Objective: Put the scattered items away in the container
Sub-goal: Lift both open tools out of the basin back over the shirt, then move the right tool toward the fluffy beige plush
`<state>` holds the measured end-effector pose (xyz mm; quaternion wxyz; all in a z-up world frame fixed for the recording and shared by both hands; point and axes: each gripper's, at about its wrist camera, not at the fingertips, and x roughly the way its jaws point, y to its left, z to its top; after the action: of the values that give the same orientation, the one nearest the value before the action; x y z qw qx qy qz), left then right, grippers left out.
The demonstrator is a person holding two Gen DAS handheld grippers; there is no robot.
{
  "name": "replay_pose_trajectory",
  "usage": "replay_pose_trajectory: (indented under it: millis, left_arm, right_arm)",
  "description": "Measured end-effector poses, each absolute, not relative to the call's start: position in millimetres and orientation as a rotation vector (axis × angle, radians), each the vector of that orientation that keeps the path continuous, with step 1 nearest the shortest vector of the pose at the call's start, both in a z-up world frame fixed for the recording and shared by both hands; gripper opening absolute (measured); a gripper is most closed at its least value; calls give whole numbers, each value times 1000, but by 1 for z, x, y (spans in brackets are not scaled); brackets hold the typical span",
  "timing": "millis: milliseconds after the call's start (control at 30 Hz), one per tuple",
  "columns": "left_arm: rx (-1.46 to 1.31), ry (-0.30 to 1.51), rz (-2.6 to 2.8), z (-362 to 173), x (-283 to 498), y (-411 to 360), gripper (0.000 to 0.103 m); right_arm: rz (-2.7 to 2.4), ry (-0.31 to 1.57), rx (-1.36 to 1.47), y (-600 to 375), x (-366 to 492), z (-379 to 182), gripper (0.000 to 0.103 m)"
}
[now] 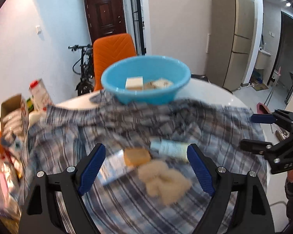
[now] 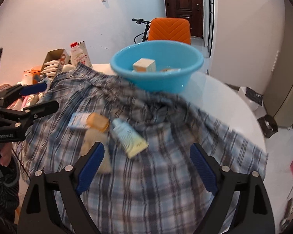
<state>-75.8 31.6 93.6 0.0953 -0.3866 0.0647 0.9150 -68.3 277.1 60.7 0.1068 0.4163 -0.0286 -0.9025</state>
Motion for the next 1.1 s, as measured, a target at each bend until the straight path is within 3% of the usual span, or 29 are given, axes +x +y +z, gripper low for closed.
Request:
replay_pose_trajectory:
  millis: [167, 533, 733, 933, 1100]
  left_arm:
    - [-1197, 216, 2731, 57, -40, 30, 87]
    - [-1328, 84, 2814, -3, -3, 9, 87]
    - [-1404, -54, 2802, -31, 4, 9, 87]
    - [-1393, 26, 2815, -35, 11, 18, 87]
    - [-1391, -13, 2821, -33, 9, 11, 87]
  right_arm:
    - [-2686, -159, 1236, 274, -27, 30, 89]
    - [-2785, -199, 1251, 250, 18, -20, 89]
    - [-2846, 7, 1272, 230, 19, -26, 89]
    - [-2793, -21, 1269, 227, 19, -29, 89]
    - [-2778, -95, 1296, 228, 17, -36, 89]
